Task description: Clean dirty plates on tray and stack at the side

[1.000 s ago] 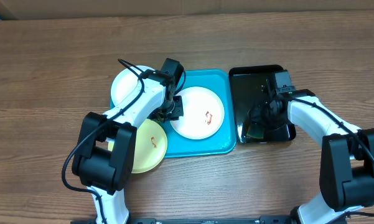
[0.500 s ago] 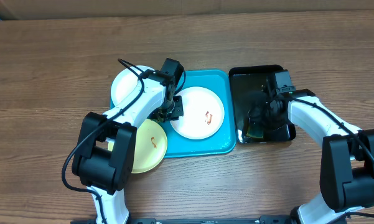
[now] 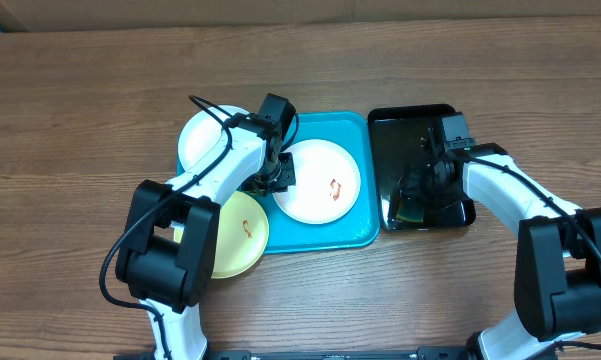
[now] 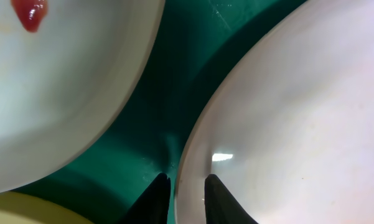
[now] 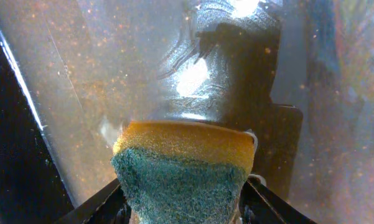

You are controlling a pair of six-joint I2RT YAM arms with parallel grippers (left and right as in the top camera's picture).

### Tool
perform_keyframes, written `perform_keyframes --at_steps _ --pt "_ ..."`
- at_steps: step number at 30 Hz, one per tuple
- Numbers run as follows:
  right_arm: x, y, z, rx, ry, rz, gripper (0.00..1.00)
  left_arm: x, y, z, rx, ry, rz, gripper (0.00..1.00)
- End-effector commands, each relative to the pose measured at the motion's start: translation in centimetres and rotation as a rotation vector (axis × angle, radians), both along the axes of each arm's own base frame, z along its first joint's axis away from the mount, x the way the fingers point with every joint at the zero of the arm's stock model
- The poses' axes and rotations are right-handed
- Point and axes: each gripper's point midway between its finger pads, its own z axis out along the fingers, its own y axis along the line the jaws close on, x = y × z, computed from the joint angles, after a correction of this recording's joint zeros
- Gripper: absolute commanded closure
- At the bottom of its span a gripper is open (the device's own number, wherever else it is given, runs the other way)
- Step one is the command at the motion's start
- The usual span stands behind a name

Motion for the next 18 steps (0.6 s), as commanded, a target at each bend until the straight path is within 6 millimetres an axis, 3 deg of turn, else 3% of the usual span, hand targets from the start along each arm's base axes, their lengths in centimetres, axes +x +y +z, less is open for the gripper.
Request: perform_keyframes --at_steps 1,9,10,11,13,18 --pt "-1.5 -0.4 -1.3 -0.025 0.053 -0.001 0.44 -0.4 0.2 -0.8 0.019 0.016 0.017 0.78" --pt "-1.9 -0.5 -1.4 -0.028 0.07 -0.001 0.44 -0.7 -0.3 -2.0 0.012 0.001 0.01 0.78" --pt "-1.9 -0.5 -1.4 -0.028 0.07 -0.001 0.51 -0.8 -0.2 -2.1 0.012 0.0 0.009 0.78" --pt "-1.9 -0.5 -1.4 -0.028 0.07 -0.001 0.69 -0.8 -0.2 -2.2 0.013 0.0 0.009 0.78" --pt "-1.9 -0.5 -1.4 -0.028 0.069 0.0 0.96 -0.9 -0.2 -2.2 0.013 0.001 0.009 0.81" --pt "-0.6 -0.5 -0.4 -0.029 0.036 0.026 0.96 -0.9 -0.2 -2.2 0.013 0.001 0.009 0.96"
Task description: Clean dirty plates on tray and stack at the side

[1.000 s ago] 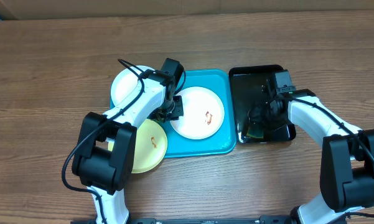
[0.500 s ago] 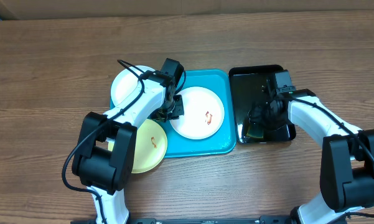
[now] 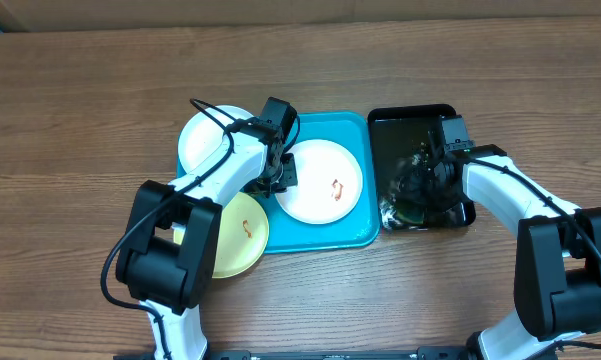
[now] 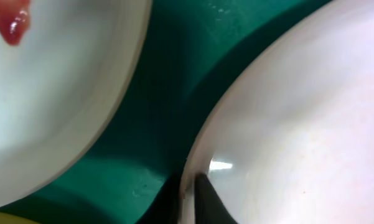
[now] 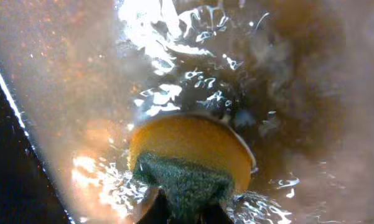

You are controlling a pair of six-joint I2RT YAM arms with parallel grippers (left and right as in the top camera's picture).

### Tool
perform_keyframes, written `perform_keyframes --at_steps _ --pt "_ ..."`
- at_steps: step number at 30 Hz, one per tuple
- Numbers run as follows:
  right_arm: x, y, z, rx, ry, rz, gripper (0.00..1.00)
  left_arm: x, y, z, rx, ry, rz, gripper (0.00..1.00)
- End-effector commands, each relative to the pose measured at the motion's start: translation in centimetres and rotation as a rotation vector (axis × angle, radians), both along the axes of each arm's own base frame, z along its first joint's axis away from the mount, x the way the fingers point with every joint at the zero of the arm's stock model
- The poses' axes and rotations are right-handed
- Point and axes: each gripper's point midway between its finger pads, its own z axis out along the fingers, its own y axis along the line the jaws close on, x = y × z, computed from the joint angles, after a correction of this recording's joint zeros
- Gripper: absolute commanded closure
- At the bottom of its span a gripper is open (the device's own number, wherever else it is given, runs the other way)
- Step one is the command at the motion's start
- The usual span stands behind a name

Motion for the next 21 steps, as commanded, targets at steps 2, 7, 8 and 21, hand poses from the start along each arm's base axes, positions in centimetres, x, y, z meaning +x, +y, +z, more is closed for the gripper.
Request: perform_keyframes --at_steps 2,7,8,21 --pt "1.0 -0.4 1.3 -0.025 0.004 0.038 0.96 -1.3 0.3 -1.6 0.028 0.044 0.002 0.96" --pt "2.1 -0.3 4.8 -0.028 0.018 0.041 0.96 -1.4 0.2 -1.6 0.023 0.048 0.071 0.96" --pt "2.2 -0.3 5.2 -0.029 0.019 0.044 0.96 -1.4 0.2 -1.6 0.021 0.051 0.095 0.96" --pt "3.7 -1.5 5.8 -0.117 -0.047 0.101 0.96 -1.3 0.5 -1.6 0.026 0.046 0.157 0.86"
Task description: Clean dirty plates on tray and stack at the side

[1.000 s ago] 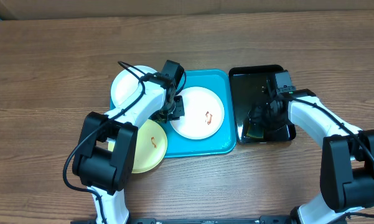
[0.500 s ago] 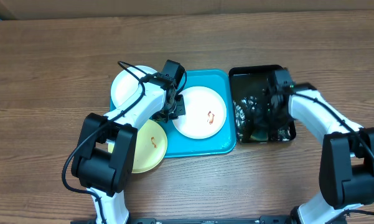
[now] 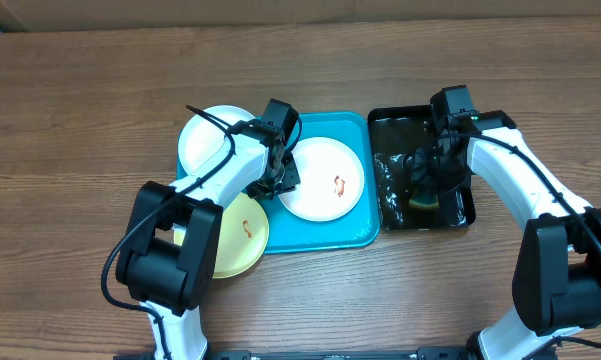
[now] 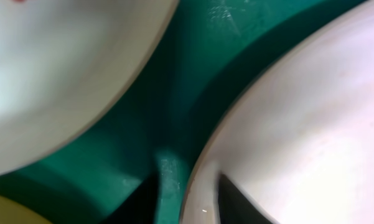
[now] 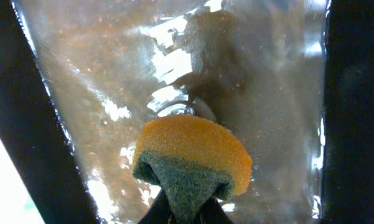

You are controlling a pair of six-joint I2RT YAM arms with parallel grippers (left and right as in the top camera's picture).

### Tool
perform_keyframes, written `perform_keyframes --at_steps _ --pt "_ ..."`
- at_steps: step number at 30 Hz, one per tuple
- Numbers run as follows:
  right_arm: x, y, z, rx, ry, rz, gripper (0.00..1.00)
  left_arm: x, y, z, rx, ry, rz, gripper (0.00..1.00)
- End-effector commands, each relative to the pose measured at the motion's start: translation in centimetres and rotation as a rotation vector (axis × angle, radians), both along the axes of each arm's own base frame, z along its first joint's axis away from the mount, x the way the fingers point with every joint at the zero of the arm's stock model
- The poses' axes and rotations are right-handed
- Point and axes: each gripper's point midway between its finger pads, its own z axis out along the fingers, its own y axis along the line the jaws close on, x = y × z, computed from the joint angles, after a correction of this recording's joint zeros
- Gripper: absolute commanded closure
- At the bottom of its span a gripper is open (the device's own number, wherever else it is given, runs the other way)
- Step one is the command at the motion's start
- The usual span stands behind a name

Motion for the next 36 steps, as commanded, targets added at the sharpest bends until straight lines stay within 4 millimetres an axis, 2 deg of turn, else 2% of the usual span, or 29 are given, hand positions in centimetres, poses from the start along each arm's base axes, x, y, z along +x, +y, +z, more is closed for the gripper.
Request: perform_keyframes --at_steps 1,6,11,14,16,18,20,23,25,26,28,36 --pt "1.9 -0.5 1.2 -0.028 -0.071 0.017 0.96 -0.9 0.7 -1.4 0.043 0.033 0.013 0.96" --pt "2.2 -1.6 2.0 -0.092 -0.08 0.01 0.96 -1.2 0.2 -1.4 0.017 0.05 0.007 0.95" --pt "1.7 -2.2 1.9 -0.127 -0.058 0.026 0.96 -1.2 0.2 -1.4 0.018 0.049 0.008 0.83" --pt "1.6 -2.2 1.9 -0.128 -0.056 0.025 0.96 -1.2 0.2 -1.4 0.018 0.049 0.008 0.86" --pt "1.4 -2.2 1.8 -0.129 -0.048 0.027 0.96 -1.2 0.2 -1.4 0.017 0.049 0.007 0.96" --pt "0.2 -2.4 1.9 -0.136 0.005 0.032 0.96 -1.3 0.2 -1.4 0.018 0.051 0.007 0.96" --pt "-0.2 -2.5 1.9 -0.137 0.021 0.022 0.96 -1.3 0.2 -1.4 0.019 0.052 0.007 0.96" --pt "0.5 -2.4 2.0 -0.134 -0.008 0.02 0.96 -1.2 0.2 -1.4 0.018 0.049 0.008 0.96" --pt "0.4 -2.4 2.0 -0.135 -0.002 0.02 0.96 -1.2 0.2 -1.4 0.018 0.05 0.007 0.89" --pt "0.5 -2.4 2.0 -0.134 -0.009 0.02 0.96 -1.3 0.2 -1.4 0.018 0.05 0.007 0.89" --pt "0.7 -2.2 2.0 -0.126 -0.016 0.02 0.96 -1.3 0.2 -1.4 0.019 0.053 0.007 0.96" --pt "1.1 -2.1 2.2 -0.118 -0.035 0.02 0.96 -1.4 0.3 -1.4 0.021 0.056 0.006 0.96"
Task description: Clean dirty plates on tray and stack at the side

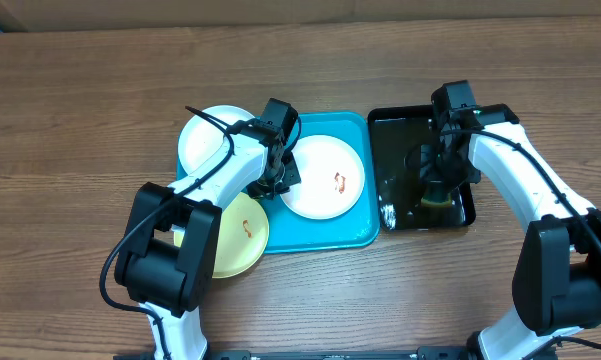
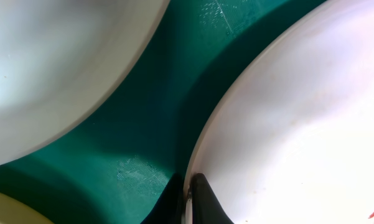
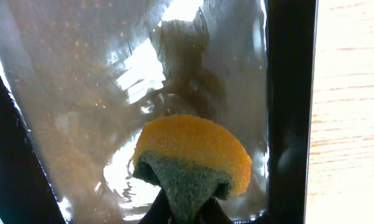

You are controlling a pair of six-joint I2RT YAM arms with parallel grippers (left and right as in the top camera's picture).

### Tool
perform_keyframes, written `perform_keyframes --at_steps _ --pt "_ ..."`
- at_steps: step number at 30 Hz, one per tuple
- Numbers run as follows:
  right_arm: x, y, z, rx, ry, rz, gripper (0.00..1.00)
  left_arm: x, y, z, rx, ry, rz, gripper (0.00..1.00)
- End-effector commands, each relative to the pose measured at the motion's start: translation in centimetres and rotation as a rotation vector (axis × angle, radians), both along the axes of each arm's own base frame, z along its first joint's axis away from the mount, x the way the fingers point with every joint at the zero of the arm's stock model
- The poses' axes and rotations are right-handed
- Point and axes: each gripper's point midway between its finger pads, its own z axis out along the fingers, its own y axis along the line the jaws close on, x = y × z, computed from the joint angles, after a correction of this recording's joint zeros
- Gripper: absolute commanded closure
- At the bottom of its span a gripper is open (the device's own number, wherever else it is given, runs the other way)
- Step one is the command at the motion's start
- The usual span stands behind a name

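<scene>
A white plate [image 1: 320, 178] with a red smear lies on the teal tray [image 1: 330, 235]. My left gripper [image 1: 278, 180] is shut on its left rim; the left wrist view shows both black fingers [image 2: 190, 196] pinched on that plate's edge [image 2: 286, 124]. My right gripper [image 1: 440, 188] is shut on a yellow and green sponge [image 3: 193, 155], which it holds over the murky water of the black basin [image 1: 410, 110]. Its fingers [image 3: 185, 213] barely show under the sponge.
A second white plate [image 1: 208, 135] sits at the tray's upper left, overlapping its edge. A yellow plate [image 1: 238, 232] with a red stain lies at the tray's lower left. Wooden table [image 1: 80, 120] surrounds everything. The basin stands right of the tray.
My left jaws stood apart astride the plate's rim and are now shut on it. The right gripper has shifted slightly right over the basin, still holding the sponge; the water has calmed.
First my left fingers straddled the white plate's rim, slightly apart, and the right fingers stood wide around the sponge in the basin. Then both were shut, the sponge in splashing water. Then the left jaws stood apart, with the sponge held above the water. Now the left grips the rim.
</scene>
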Motion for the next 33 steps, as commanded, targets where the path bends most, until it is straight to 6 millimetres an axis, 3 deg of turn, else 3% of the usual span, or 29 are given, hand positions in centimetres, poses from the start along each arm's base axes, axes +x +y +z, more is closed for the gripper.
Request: perform_keyframes --at_steps 1,14,19,33 --pt "1.3 0.0 1.1 0.009 -0.049 -0.009 0.96 -1.3 0.6 -1.6 0.042 0.051 0.001 0.96" --pt "0.6 0.3 1.0 0.026 -0.023 -0.007 0.96 -1.6 1.2 -1.6 0.074 0.06 -0.023 0.96" --pt "1.4 0.4 1.2 0.034 -0.054 -0.006 0.96 -1.5 1.6 -1.6 0.097 0.056 -0.021 0.96" --pt "3.4 1.4 5.1 0.075 -0.113 -0.012 0.96 -2.1 2.3 -1.6 0.127 0.077 0.06 0.96"
